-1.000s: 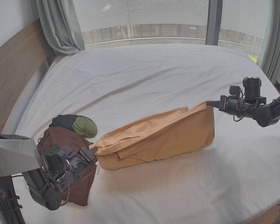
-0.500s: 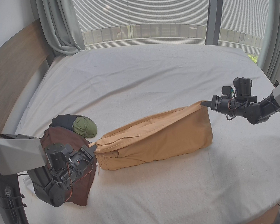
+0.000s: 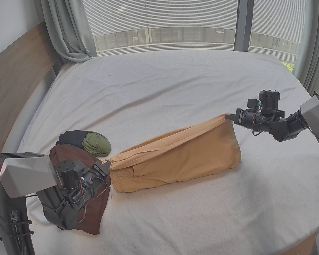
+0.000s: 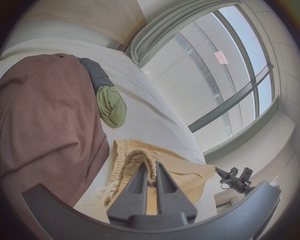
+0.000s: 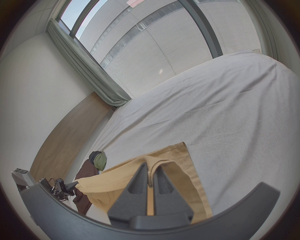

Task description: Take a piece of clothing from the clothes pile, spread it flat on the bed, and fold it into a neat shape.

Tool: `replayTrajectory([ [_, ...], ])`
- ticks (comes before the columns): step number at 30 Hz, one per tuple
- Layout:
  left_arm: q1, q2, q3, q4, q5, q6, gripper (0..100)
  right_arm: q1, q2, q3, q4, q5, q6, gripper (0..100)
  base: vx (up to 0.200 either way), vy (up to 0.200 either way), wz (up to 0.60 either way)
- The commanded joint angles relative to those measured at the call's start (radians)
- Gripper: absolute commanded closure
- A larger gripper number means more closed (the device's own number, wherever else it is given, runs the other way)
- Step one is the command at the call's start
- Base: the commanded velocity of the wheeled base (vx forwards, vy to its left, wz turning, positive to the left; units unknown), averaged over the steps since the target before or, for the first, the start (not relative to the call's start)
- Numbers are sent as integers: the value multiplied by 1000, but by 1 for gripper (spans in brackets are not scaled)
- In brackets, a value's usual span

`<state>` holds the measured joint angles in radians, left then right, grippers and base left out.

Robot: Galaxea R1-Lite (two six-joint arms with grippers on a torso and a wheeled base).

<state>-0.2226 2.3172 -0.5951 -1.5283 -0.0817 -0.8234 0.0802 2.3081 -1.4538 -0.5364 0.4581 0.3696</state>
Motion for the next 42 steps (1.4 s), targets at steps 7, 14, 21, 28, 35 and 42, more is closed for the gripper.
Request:
replayTrajectory([
  [7, 17, 54, -48, -1, 0, 0, 100, 7, 47, -51, -2, -1, 0, 100, 0, 0, 0],
  [14, 17, 73, -77, -4, -1, 0, 100, 13, 83, -99, -2, -2, 15, 100, 0, 0, 0],
  [21, 19, 76, -103, 0, -1, 0, 100, 21, 103, -128, -4, -6, 19, 100, 0, 0, 0],
  [28, 19, 97, -124, -9, -3, -2, 0, 29, 136, -146, -57, -22, 22, 0, 0, 0, 0],
  [35, 45, 87, -161, 14, 65, -2, 0, 36, 149, -142, -137, -41, 78, 0, 0, 0, 0],
  [42, 35, -6, -77, 16, 66, 1, 0, 52, 33, 21, -163, -35, 77, 0, 0, 0, 0],
])
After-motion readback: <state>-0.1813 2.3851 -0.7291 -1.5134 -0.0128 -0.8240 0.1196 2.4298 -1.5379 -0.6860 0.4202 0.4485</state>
